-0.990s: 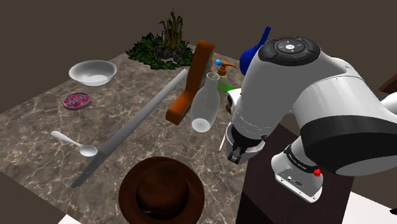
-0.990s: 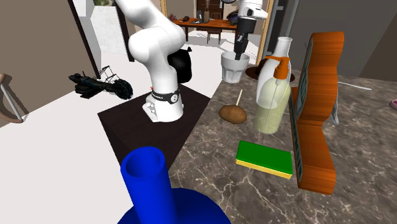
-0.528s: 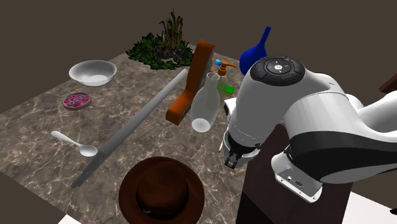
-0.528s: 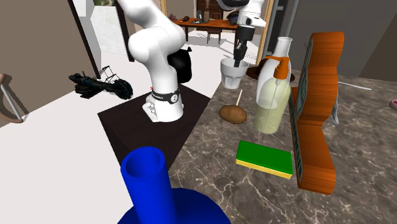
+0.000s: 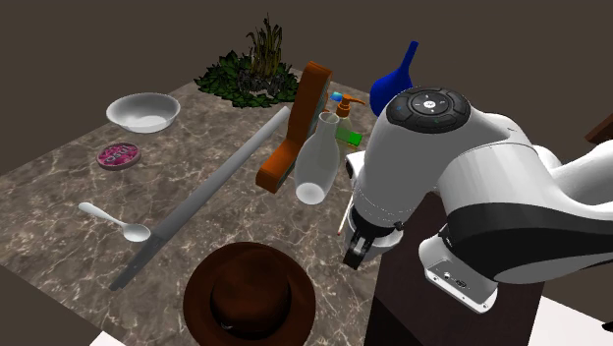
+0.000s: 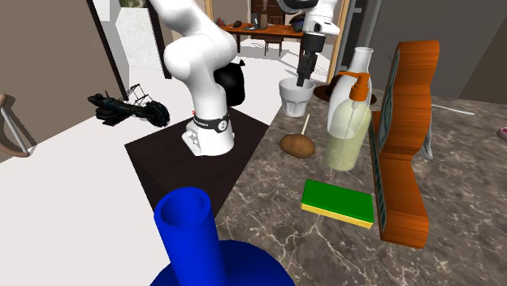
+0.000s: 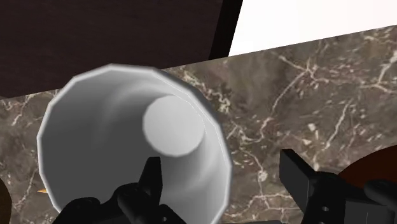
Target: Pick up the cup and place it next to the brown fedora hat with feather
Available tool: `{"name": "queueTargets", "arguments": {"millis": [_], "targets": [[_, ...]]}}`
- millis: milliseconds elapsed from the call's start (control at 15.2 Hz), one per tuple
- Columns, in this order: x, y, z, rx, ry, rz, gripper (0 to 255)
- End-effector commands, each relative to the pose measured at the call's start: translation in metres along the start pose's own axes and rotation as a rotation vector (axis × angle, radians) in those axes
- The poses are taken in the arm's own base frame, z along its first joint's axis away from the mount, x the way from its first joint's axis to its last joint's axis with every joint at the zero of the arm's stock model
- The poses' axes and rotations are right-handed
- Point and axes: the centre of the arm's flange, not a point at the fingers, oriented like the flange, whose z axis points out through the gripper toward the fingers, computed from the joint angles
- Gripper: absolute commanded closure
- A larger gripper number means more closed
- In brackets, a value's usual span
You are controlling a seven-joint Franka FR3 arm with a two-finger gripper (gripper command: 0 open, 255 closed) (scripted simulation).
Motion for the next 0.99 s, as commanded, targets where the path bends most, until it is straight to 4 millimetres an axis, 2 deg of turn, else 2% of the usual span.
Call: {"name": "queueTargets", "arguments": {"millis": [0, 132, 396, 924], "targets": [[0.000, 0.000, 0.000, 0.000, 0.000, 0.000, 0], [0.000, 0.000, 0.000, 0.000, 0.000, 0.000, 0], [0.000, 0.000, -0.050, 0.000, 0.000, 0.000, 0], [0.000, 0.000, -0.050, 0.000, 0.000, 0.000, 0]]}}
